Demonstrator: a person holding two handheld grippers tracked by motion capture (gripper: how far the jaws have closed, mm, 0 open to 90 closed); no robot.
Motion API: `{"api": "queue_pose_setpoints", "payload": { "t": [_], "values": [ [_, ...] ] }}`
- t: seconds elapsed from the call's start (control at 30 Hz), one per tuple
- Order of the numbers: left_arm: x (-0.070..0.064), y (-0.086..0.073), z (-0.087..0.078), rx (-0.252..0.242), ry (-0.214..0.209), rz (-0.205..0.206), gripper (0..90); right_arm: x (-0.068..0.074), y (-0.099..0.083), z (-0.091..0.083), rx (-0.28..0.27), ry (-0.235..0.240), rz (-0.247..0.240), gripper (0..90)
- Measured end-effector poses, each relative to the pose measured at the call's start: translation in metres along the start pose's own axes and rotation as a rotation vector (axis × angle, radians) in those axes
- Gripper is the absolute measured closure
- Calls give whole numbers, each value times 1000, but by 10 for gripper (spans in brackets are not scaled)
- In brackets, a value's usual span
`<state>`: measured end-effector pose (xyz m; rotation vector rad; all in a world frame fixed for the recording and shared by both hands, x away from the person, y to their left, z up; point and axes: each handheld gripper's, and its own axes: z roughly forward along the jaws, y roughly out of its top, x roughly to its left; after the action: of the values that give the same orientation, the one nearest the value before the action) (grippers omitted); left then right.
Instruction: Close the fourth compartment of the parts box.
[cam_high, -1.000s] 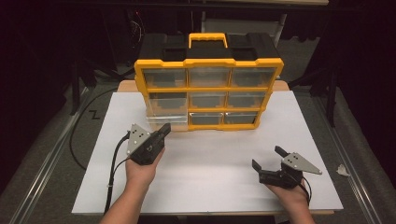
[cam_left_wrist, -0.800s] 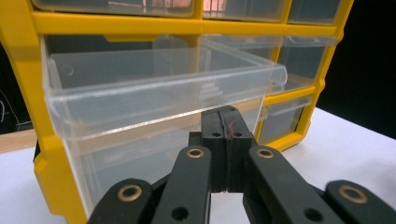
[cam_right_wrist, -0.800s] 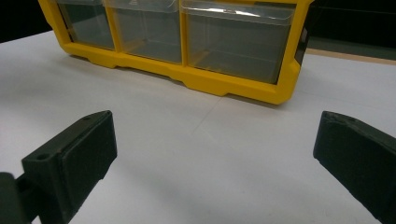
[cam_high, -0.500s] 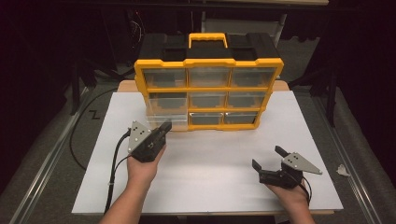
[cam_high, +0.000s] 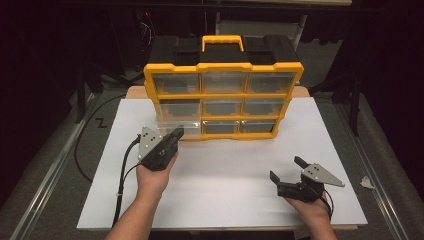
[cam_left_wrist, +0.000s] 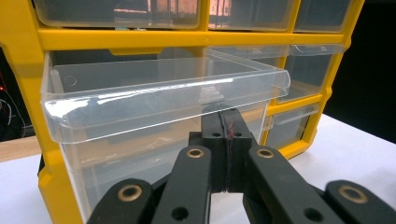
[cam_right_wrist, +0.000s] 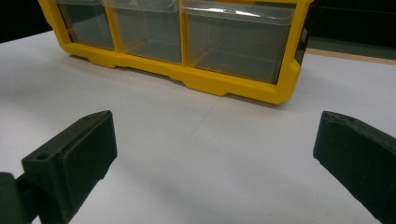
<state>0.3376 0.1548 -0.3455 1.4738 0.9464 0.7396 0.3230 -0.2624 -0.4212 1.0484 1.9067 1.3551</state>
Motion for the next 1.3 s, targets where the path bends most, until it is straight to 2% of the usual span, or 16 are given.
{"api": "queue_pose_setpoints", "payload": {
  "t": [0.3,0.57,0.93,1.3],
  "values": [
    [4,0,7,15,25,-5,898,0,0,0,1,-2,0,7],
    [9,3,11,20,28,-15,898,-1,0,-1,0,-2,0,7],
    [13,7,21,35,47,-9,898,0,0,0,-1,0,-1,7],
    [21,13,32,45,41,-27,898,0,0,0,-1,0,-2,7]
  ]
}}
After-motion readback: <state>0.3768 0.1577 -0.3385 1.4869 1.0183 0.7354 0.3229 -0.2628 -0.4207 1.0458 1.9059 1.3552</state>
